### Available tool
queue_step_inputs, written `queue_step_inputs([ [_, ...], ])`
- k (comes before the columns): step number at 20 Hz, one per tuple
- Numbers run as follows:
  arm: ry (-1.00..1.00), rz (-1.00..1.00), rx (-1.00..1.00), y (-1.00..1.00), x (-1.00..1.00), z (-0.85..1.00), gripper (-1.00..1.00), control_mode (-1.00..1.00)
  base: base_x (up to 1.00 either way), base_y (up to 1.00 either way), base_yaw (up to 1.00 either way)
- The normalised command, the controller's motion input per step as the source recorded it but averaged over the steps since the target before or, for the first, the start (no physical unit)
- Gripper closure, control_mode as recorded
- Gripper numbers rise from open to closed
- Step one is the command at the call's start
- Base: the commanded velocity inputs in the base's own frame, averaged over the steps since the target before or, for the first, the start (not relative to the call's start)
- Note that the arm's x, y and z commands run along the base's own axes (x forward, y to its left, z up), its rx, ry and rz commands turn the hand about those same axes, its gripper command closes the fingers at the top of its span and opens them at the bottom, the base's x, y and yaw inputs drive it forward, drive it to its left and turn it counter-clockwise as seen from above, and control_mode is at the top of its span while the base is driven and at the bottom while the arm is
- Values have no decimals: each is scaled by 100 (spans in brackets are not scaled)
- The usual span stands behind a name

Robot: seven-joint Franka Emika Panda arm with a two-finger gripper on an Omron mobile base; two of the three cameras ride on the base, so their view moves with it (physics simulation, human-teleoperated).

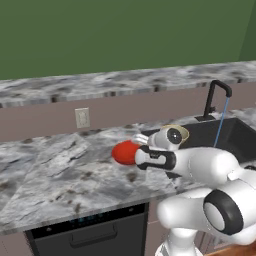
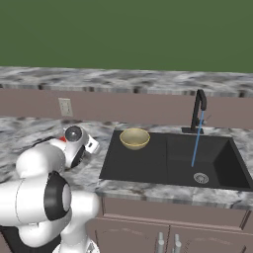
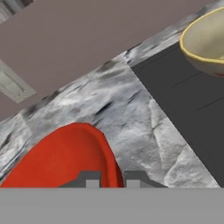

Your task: Rinse each bowl for a few seconds and place them down in the sink or on the counter.

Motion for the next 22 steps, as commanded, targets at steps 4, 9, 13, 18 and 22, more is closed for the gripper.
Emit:
queue_step_inputs([
  [4,0,5,0,2,0,-25,100,-100,0,0,0],
  [9,0,5,0,3,0,-26,100,-100,0,0,0],
  [13,0,5,0,5,0,-28,100,-100,0,0,0],
  [18,0,4,0,1,0,-26,100,-100,0,0,0],
  [22,0,4,-1,0,0,-28,100,-100,0,0,0],
])
